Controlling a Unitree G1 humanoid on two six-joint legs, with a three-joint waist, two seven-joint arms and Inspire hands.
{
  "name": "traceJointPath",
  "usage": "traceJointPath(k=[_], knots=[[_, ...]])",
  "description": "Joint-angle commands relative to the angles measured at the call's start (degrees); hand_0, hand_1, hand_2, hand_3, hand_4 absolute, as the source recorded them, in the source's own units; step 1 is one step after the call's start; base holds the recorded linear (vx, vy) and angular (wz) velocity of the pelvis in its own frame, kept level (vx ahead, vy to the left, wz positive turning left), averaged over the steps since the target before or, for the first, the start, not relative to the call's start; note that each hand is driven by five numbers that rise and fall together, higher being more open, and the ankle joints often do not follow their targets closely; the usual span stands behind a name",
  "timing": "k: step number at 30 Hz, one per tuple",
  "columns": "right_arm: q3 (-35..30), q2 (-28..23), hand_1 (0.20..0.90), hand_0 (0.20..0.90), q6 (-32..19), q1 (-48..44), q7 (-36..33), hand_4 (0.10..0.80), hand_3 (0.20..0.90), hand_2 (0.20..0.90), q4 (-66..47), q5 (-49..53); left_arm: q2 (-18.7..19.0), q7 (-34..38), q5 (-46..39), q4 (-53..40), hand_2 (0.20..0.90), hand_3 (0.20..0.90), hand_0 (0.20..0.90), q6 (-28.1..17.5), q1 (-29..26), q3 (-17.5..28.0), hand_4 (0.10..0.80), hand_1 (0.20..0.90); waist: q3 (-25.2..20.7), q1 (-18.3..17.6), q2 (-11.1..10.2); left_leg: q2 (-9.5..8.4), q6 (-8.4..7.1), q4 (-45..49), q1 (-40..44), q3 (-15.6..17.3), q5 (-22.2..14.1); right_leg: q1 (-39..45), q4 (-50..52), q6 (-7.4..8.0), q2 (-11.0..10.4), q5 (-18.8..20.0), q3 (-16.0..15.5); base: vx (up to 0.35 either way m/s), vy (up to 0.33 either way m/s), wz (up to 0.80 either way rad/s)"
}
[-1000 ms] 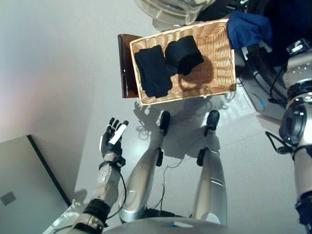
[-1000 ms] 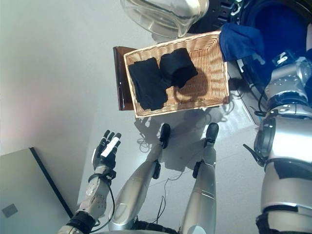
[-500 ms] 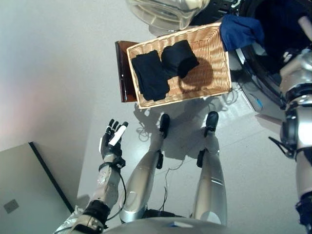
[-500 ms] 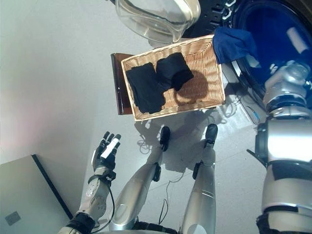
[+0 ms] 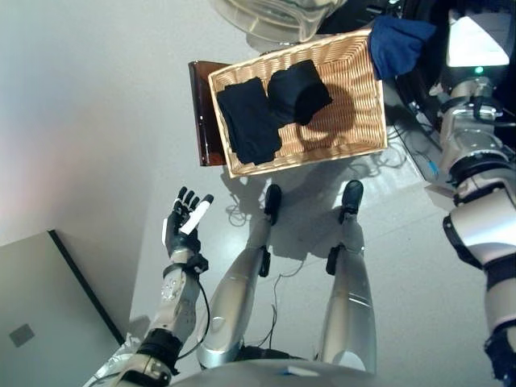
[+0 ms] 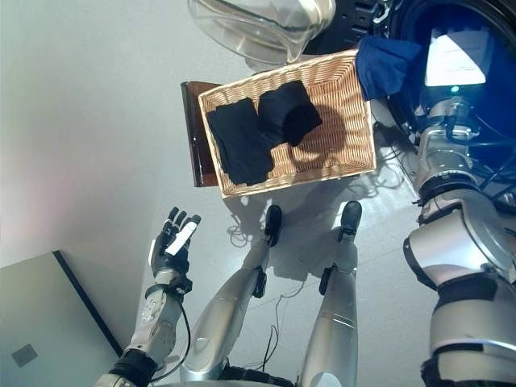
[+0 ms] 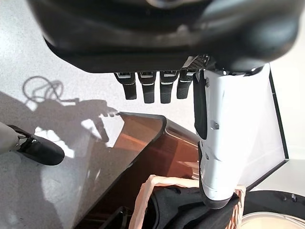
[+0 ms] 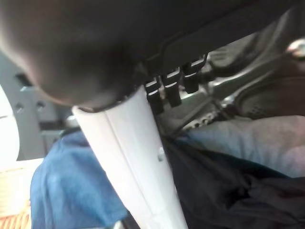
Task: Pick up the clothes and place them into the washing machine
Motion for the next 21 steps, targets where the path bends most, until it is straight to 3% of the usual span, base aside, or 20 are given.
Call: traceJointPath(k=[1, 21], knots=[[6.20, -4.90, 0.900, 0.900, 3.19, -3.79, -2.93, 0.800, 0.900, 0.900, -2.48, -3.03, 2.01, 1.66, 1.59, -1.21, 0.900, 0.900, 0.900, -4.57, -0.68, 2.42, 0.800, 0.900, -1.61, -0.12, 2.83, 0.05, -4.37, -0.62, -1.03, -1.11, -1.11, -0.84, 8.26, 0.55, 1.72, -9.10, 1.73, 0.000, 0.000, 0.00], [6.25, -1.77, 0.900, 0.900, 3.05, -5.96, -4.09, 0.800, 0.900, 0.900, -5.71, -4.44, 2.15, 1.99, 1.46, -1.21, 0.900, 0.900, 0.900, -5.26, -1.37, 2.65, 0.800, 0.900, -0.76, -0.08, 2.65, 0.01, -4.29, -0.04, -1.88, -1.27, -1.02, -1.82, 9.33, 0.32, 1.70, -9.39, 1.86, 0.000, 0.000, 0.00]])
